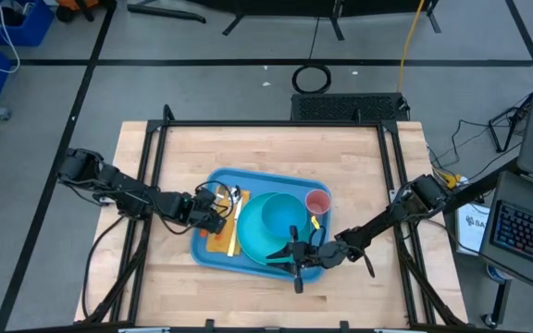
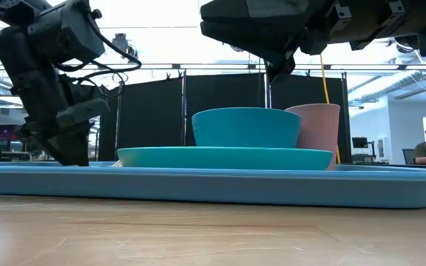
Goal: Set up tray
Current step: Put the orange fork on the yellow napkin
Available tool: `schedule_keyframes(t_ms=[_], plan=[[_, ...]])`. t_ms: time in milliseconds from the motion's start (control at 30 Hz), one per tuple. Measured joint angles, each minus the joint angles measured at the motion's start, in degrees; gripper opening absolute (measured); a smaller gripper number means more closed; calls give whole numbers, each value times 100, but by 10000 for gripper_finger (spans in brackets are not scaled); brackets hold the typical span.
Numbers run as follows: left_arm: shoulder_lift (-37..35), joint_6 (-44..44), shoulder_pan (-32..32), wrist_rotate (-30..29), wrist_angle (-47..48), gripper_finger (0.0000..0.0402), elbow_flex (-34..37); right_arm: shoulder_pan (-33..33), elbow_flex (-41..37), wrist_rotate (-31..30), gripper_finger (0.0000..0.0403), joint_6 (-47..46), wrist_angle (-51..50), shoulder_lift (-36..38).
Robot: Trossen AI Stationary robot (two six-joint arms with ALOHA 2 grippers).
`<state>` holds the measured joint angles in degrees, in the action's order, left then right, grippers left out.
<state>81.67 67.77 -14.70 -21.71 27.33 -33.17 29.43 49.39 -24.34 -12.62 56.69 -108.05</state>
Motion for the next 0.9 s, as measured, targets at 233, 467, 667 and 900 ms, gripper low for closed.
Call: schedule_keyframes(t_ms=[233, 467, 667, 900], plan=[[-13, -20, 0, -106, -15, 13, -11, 0, 0, -3, 70, 0, 0, 0], [-11, -18, -2, -101, -2, 17, -11, 0, 0, -5, 70, -2, 0, 0], [-9, -4, -2, -109, -3, 12, -11, 0, 0, 0, 70, -2, -4, 0], [-9, 33, 0, -107, -1, 9, -9, 0, 0, 4, 70, -20, -50, 0]])
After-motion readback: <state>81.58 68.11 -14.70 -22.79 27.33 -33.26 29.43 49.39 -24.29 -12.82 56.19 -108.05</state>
